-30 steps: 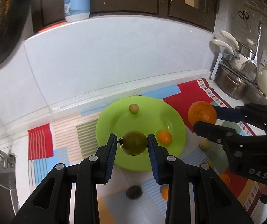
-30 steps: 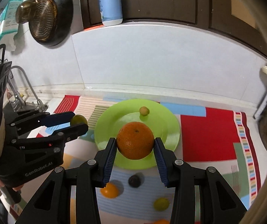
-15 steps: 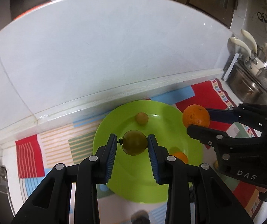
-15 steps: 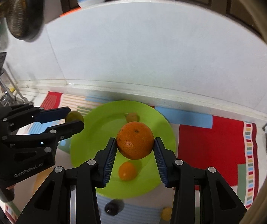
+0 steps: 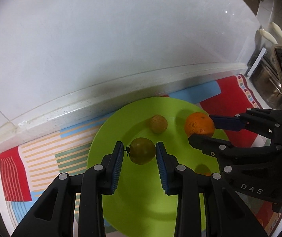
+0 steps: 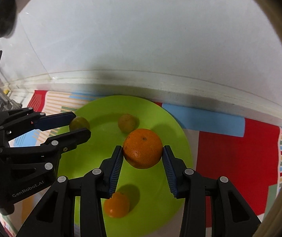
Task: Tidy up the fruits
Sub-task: 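Lift both fruits over the green plate and open both tools to release them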
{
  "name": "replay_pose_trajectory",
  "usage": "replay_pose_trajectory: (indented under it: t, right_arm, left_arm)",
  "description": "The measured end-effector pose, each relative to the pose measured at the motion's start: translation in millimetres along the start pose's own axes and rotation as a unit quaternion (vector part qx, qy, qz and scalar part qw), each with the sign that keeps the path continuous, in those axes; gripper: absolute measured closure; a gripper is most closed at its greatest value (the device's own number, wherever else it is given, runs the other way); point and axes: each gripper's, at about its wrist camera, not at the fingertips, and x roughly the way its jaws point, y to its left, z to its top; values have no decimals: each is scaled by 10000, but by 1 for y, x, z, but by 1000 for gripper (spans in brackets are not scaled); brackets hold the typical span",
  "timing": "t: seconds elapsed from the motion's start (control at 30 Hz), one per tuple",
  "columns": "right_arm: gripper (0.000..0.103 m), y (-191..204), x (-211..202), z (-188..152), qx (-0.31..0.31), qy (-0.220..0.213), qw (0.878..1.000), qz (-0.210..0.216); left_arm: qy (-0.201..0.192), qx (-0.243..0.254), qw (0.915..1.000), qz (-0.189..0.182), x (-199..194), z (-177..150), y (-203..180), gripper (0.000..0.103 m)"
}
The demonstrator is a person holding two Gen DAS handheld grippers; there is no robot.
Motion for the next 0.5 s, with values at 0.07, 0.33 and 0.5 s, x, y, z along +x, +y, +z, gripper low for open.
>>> replay_pose_trajectory:
  t: [0.07,0.33,0.5]
  right_arm:
    - [61,-1,6,1,15,20,10000,-10]
    - [56,-4,17,2,10,115,9999,-1]
    - [49,-2,2,-2,-5,-67,9999,-105]
  left_arm:
    - [49,-21,10000,-11,5,1,0,69]
    - [37,-76,10000,50,8,1,1,61]
    - [-93,-12,9997,222,-10,-3,0,61]
